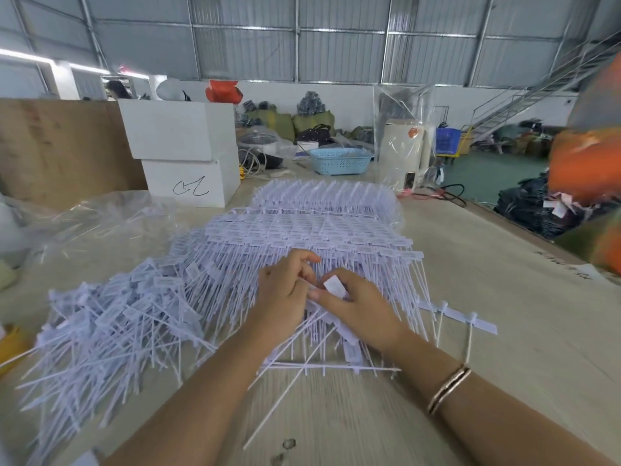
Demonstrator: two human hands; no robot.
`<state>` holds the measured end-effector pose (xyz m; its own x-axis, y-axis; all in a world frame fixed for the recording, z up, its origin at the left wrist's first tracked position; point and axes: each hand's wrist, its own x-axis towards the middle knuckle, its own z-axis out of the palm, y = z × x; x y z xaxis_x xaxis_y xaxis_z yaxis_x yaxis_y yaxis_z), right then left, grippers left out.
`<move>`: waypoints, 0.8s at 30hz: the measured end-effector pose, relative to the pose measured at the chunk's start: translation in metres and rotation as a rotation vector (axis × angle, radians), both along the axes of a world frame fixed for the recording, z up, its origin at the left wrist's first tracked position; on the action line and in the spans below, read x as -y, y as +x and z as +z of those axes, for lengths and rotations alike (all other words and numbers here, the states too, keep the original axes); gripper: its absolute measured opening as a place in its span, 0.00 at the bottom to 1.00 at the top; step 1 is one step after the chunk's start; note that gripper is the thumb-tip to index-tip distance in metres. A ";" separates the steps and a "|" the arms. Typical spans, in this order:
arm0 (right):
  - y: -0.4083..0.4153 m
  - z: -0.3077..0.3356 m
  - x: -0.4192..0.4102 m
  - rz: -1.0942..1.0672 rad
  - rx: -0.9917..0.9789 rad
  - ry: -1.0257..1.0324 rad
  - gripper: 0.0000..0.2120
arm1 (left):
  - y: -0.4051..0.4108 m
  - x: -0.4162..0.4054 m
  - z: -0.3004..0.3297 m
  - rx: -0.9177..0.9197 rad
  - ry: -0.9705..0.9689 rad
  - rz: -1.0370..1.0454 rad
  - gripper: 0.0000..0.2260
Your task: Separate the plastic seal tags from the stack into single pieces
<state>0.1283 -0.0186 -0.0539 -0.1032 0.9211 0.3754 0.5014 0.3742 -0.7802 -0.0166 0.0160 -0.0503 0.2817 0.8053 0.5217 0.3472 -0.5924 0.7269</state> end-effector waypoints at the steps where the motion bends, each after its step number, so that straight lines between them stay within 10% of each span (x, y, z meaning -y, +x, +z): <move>1: 0.000 0.000 -0.001 0.020 -0.025 -0.038 0.12 | 0.000 0.000 0.001 0.020 0.009 -0.009 0.22; 8: 0.007 0.004 -0.001 0.090 -0.073 -0.118 0.11 | -0.021 -0.008 0.006 -0.443 0.216 0.150 0.08; 24: -0.002 0.005 0.001 0.055 0.082 0.167 0.12 | -0.012 -0.009 0.004 -0.213 -0.070 -0.001 0.14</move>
<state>0.1258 -0.0198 -0.0489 -0.1884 0.8389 0.5107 0.5361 0.5235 -0.6622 -0.0288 0.0253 -0.0462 0.3800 0.8372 0.3933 0.4968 -0.5434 0.6767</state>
